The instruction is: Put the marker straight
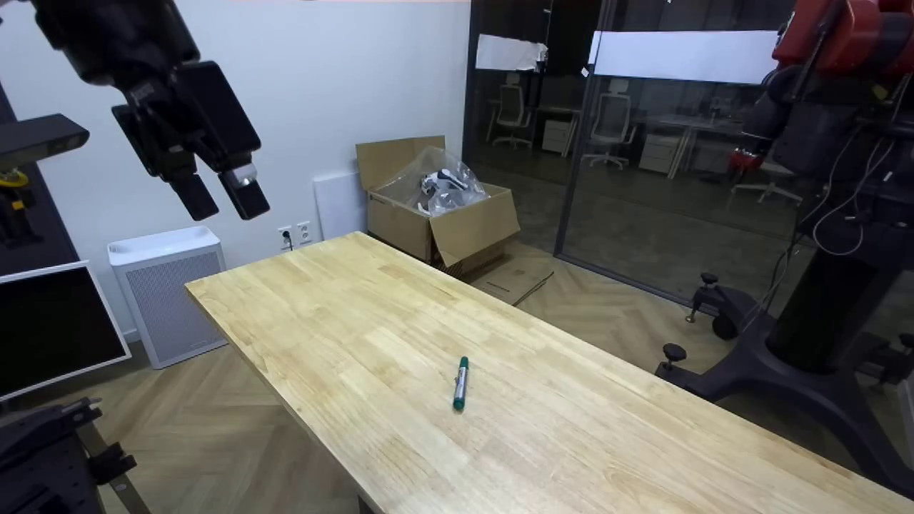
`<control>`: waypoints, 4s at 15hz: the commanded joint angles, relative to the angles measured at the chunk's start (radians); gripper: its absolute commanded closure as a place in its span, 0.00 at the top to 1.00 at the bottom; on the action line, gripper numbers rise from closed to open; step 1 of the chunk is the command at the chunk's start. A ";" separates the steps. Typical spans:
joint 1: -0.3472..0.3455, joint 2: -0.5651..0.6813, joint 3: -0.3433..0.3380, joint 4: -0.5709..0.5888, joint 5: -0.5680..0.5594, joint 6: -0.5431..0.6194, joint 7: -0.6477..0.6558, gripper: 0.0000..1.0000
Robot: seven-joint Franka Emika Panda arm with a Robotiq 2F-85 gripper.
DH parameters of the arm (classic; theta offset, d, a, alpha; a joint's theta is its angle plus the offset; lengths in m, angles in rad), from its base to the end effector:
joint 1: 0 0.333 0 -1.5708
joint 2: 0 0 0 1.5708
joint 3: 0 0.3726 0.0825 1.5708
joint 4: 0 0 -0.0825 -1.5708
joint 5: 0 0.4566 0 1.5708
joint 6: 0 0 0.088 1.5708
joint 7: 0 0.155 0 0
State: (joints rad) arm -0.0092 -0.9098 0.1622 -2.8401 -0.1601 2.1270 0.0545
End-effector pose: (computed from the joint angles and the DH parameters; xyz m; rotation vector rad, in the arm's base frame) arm 0.3294 0.0261 0.4087 2.8649 0.1731 0.2961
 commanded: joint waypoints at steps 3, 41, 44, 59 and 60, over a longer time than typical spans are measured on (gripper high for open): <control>0.019 0.129 -0.098 0.056 -0.029 0.062 -0.133 1.00; -0.011 1.291 -0.211 0.667 0.353 0.617 -0.781 1.00; -0.002 1.408 -0.244 0.723 0.213 0.737 -0.607 1.00; -0.091 1.749 -0.115 1.077 0.068 0.537 -0.438 1.00; -0.096 1.758 -0.108 1.089 0.069 0.526 -0.439 1.00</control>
State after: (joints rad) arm -0.0778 0.8099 0.0226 -1.8189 -0.0875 2.7018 -0.3911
